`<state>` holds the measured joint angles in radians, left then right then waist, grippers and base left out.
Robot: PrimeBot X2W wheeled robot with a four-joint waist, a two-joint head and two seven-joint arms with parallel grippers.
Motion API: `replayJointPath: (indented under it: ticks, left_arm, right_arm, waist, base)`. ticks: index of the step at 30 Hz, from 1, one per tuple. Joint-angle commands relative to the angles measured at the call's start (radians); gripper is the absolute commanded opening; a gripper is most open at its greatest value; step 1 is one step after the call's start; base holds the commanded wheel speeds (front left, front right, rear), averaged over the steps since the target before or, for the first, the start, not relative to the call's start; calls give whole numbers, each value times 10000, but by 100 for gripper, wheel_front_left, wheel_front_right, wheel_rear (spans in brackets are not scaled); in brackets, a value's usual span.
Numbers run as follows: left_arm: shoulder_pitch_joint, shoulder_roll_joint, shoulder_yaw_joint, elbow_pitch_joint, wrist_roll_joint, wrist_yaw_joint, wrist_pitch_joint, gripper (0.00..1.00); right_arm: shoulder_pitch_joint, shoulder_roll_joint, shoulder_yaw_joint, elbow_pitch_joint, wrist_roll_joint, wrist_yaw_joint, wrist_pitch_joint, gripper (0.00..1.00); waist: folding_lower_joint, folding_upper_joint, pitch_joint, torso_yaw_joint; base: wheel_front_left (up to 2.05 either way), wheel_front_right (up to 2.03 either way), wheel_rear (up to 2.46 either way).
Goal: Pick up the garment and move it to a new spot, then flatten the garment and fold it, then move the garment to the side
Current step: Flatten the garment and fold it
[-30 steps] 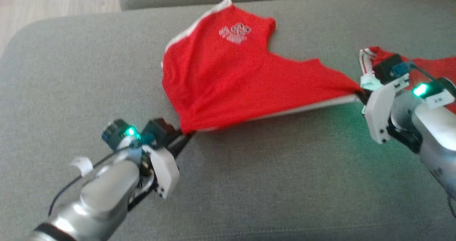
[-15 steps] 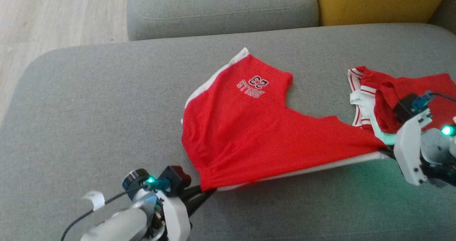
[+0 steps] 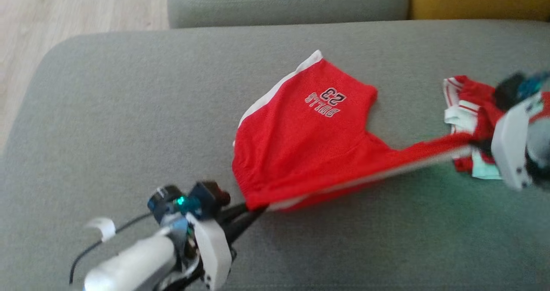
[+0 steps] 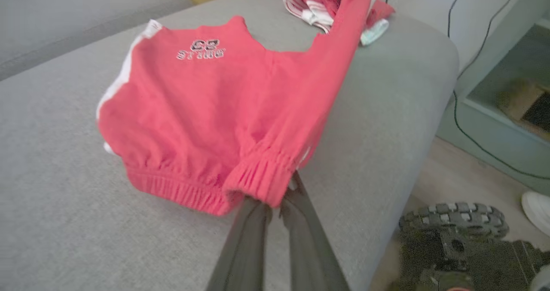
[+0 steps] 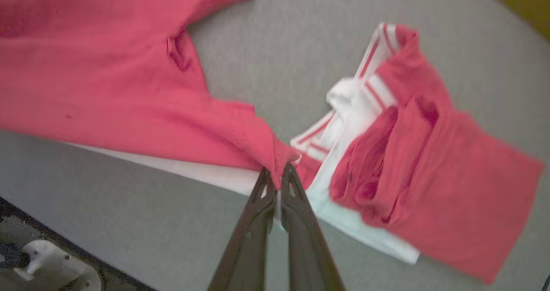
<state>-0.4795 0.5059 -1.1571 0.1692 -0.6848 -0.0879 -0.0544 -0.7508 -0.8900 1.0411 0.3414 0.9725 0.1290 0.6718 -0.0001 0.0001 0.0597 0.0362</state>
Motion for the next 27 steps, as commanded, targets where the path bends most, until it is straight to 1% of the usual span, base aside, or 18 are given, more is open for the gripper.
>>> replayJointPath:
  ticks: [1,3,6,9,15,16,17,24,27]
  left_arm:
    - [-732,346,632,-290,-167,62,-55,0]
    - [-942,299,793,-420,-244,51,-122,0]
    - [-1463,241,846,-455,268,83,-402,0]
    - [-1802,-128,901,-293,246,16,-530,0]
    - [-2445,-871,806,451,151,-174,-639,0]
    - [-2445,-871,806,451,151,-174,-639,0]
    - [-2561,-989,767,606,156,-206,-669,0]
    - [-3261,-1927,610,1846,-158,-357,-975,0]
    - [-3609,-2315,474,2365,-165,-389,-1216,0]
  right_arm:
    - [-451,-159,-351,-61,-160,17,-73,0]
    - [-807,1,-532,11,-372,17,-48,0]
    - [-1411,286,-833,235,-615,17,-76,0]
    - [-1991,481,-901,528,-896,17,67,0]
    - [-3140,928,-877,1369,-1424,17,73,0]
    - [-3140,928,-877,1369,-1424,17,73,0]
    - [-3311,988,-863,1514,-1484,17,78,0]
    - [-4372,1367,-585,2488,-1902,17,45,0]
    - [-4732,1489,-233,2797,-2222,17,-96,0]
  waist:
    - [1,-1,261,281]
    - [1,-1,476,527]
    - [1,-1,881,931]
    - [1,-1,1306,1411]
    - [1,-1,2046,2194]
    - [1,-1,2046,2194]
    - [1,-1,2169,2323]
    - [1,-1,2931,3041]
    - [1,-1,3208,3242]
  base:
    - [0,0,0]
    - [0,0,0]
    - [0,0,0]
    - [0,0,0]
    - [0,0,0]
    - [0,0,0]
    - [0,0,0]
    - [0,0,0]
    - [0,0,0]
